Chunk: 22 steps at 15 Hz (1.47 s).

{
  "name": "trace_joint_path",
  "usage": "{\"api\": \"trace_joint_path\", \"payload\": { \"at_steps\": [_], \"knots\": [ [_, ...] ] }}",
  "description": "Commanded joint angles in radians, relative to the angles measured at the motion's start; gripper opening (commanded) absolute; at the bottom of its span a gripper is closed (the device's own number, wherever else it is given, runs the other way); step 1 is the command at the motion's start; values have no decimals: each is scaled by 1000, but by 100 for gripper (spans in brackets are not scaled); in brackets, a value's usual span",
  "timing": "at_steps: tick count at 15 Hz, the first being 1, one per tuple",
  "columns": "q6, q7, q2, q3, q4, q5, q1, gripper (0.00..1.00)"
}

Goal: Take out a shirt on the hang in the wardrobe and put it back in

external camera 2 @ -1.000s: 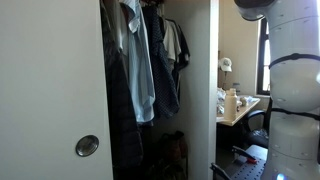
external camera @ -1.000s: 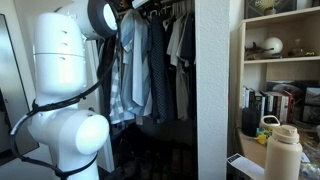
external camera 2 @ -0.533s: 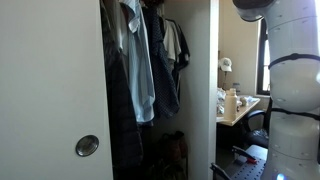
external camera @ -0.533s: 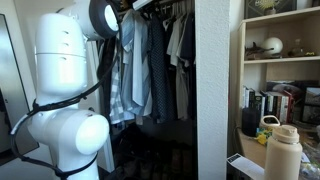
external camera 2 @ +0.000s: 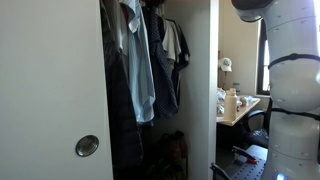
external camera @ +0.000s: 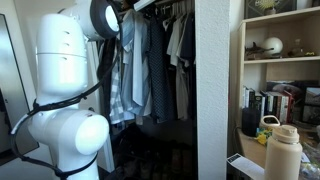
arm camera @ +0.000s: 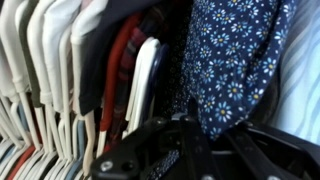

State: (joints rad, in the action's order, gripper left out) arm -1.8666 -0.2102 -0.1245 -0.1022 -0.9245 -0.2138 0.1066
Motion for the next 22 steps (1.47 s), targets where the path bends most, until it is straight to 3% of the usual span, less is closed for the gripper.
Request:
{"api": "trace_joint_path", "payload": {
  "at_steps": [1, 22],
  "knots": [
    [-19, -2, -12, 4, 16, 6, -9, 1],
    [-105, -28, -60, 4, 54, -15, -7, 1]
  ]
}}
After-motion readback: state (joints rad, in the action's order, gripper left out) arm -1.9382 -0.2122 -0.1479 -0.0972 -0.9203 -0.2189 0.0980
